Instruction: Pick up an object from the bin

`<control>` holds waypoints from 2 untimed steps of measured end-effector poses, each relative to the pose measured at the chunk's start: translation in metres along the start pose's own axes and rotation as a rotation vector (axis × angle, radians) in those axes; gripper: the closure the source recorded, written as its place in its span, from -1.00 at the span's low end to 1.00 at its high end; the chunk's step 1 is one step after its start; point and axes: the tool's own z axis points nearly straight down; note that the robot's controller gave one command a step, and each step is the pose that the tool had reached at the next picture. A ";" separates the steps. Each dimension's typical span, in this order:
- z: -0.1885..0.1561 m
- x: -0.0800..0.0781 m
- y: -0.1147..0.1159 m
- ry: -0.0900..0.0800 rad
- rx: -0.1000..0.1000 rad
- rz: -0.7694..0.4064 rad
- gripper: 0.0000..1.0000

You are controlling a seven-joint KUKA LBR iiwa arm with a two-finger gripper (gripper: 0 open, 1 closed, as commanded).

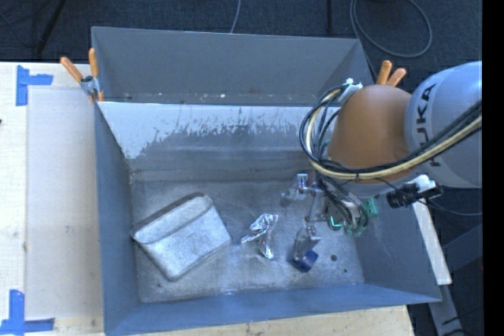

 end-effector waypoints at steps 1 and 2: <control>0.067 -0.001 0.033 -0.013 -0.001 0.117 -1.00; 0.065 -0.002 0.033 -0.014 -0.001 0.116 1.00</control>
Offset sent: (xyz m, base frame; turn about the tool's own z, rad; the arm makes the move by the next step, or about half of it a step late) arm -0.0005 0.0323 -0.0675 0.1177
